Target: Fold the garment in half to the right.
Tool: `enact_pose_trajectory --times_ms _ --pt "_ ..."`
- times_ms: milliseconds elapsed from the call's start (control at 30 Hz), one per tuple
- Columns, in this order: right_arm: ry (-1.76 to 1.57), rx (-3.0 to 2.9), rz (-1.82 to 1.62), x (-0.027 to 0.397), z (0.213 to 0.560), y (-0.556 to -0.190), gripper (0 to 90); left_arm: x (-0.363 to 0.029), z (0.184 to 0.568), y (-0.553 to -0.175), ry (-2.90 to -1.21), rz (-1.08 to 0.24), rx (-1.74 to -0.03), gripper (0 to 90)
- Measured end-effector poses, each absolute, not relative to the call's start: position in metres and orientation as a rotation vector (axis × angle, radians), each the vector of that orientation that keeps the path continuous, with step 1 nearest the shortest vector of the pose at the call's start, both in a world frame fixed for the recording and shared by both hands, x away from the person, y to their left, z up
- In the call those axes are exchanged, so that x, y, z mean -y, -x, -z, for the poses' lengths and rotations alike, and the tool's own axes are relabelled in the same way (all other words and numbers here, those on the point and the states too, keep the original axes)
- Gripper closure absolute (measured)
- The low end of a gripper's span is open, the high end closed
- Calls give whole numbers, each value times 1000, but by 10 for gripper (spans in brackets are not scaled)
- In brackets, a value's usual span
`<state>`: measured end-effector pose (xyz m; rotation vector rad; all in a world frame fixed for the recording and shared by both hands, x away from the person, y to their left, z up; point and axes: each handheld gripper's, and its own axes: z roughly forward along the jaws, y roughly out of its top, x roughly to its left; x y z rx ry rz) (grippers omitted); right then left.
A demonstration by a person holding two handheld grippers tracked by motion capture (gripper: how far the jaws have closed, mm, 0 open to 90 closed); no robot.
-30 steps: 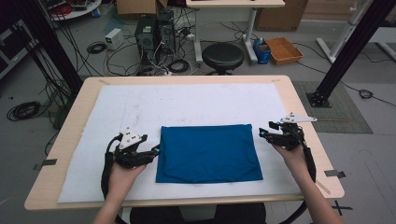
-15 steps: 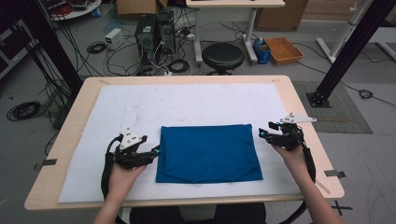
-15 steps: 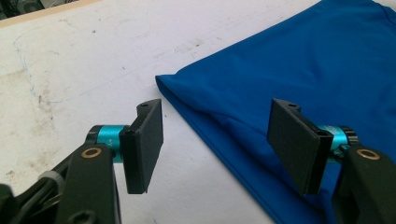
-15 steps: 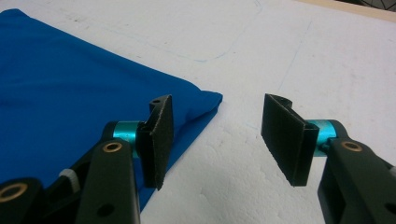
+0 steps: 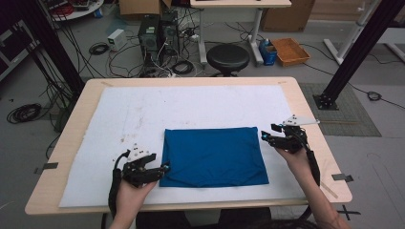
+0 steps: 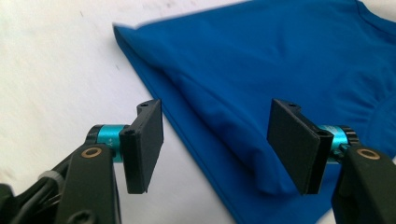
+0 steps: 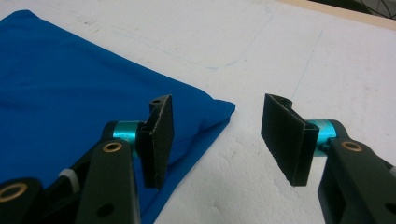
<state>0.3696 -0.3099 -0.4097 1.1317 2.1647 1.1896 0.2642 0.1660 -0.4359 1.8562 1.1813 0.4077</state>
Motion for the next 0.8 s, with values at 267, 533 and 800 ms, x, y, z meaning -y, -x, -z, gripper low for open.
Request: enact_pose_trajectory --times_ms 267,533,800 --pt "-1122 -2176 -1191 308 411 -369 442 -164 449 -254 -1810 -364 -1302 365" --pt "-1098 -2192 -1188 303 412 -368 442 -155 452 -254 -1825 -357 -1301 370" --pt "-1072 -2203 -1202 290 409 -368 442 -152 452 -253 -1832 -379 -1299 560"
